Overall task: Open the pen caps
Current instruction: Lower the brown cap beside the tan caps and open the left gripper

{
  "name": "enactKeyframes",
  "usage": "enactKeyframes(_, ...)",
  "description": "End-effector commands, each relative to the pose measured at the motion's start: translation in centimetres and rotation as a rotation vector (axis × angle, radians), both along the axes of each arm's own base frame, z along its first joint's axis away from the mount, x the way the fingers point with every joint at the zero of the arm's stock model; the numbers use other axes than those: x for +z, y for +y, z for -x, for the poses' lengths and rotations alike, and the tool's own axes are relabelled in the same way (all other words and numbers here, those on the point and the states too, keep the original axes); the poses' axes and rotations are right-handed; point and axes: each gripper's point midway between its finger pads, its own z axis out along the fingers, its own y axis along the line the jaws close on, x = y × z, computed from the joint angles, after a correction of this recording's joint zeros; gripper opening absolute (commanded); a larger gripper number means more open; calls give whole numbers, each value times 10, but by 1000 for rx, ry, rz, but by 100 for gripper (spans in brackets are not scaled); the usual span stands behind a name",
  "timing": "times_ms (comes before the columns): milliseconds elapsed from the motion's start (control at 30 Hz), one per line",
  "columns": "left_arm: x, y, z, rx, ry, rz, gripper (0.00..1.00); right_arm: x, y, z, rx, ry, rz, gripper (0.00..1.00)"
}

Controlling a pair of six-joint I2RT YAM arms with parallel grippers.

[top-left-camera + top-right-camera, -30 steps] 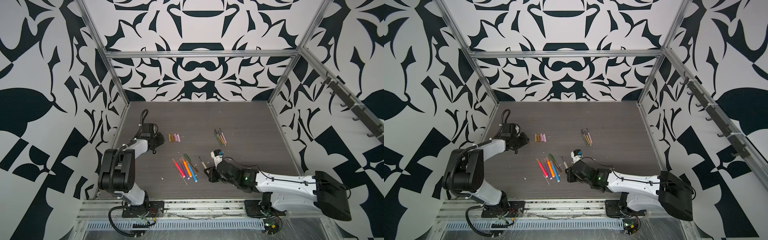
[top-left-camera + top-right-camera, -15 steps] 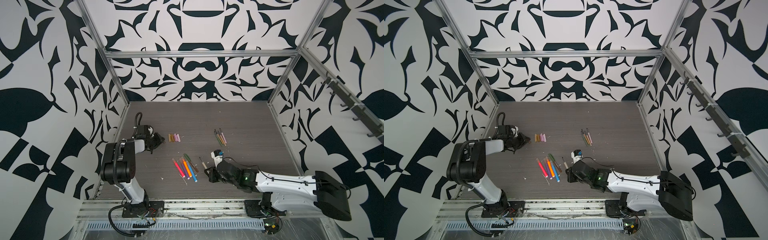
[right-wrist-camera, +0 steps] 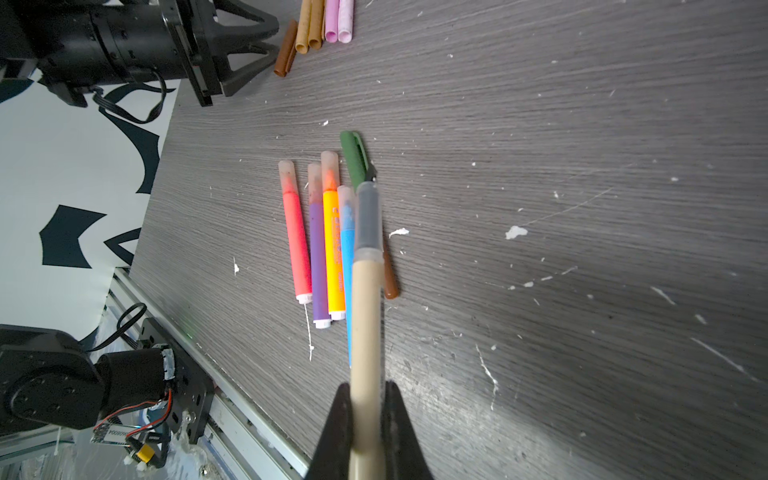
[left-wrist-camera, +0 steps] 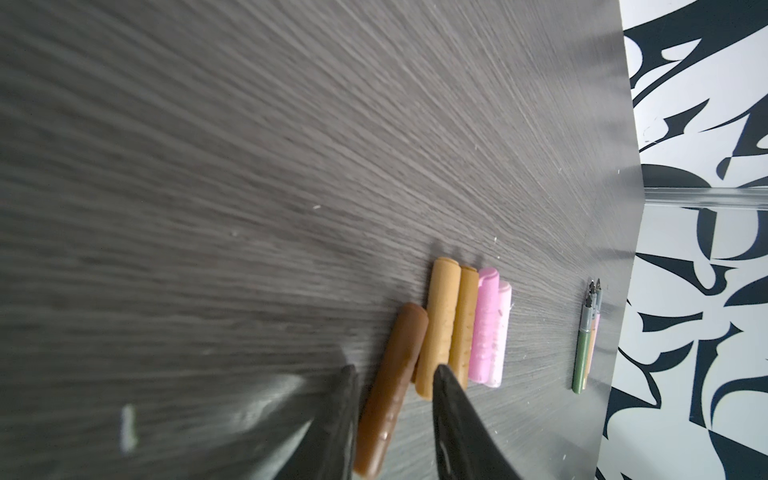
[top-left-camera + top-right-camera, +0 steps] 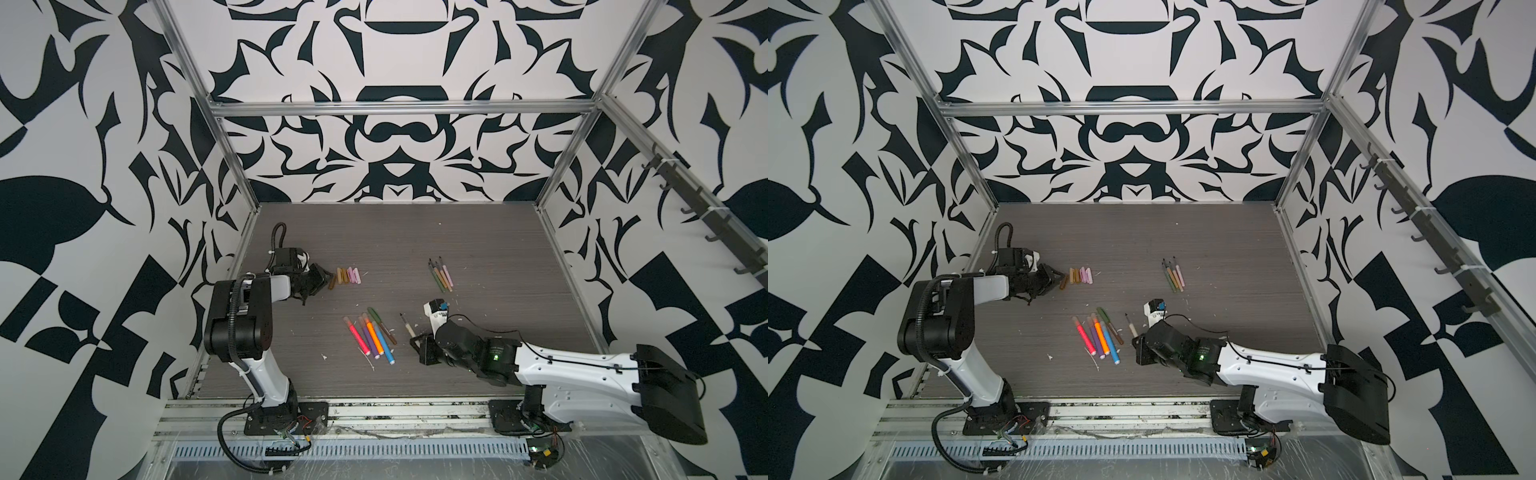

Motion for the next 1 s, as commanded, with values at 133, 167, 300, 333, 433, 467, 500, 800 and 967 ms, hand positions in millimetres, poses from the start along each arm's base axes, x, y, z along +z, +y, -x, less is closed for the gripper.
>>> enactKeyframes(133, -1, -3, -4, -19, 16, 16, 35, 8, -3, -4, -27, -25, -24, 0)
enactKeyframes(167, -1, -6, -4, -28, 14, 26, 35, 9, -3, -4, -27, -26, -27, 0)
enactKeyframes(300, -2, -12, -6, -51, 21, 41, 36, 9, -3, -4, -26, -26, -26, 0)
enactKeyframes(333, -2, -12, -6, -51, 22, 39, 36, 9, -3, -4, -24, -26, -25, 0)
enactKeyframes(433, -2, -13, -6, -51, 22, 39, 36, 9, -3, -4, -24, -27, -26, 0)
enactKeyframes(467, -3, -13, -6, -53, 24, 40, 36, 9, -3, -4, -24, -28, -25, 0)
enactKeyframes(500, -3, -13, -6, -52, 26, 41, 36, 10, -4, -4, -24, -28, -25, 0)
enactKeyframes(800, -7, -16, -8, -63, 45, 46, 36, 13, -4, -4, -23, -33, -24, 0)
enactKeyframes(967, -6, -17, -9, -65, 43, 46, 36, 14, -4, -5, -24, -35, -22, 0)
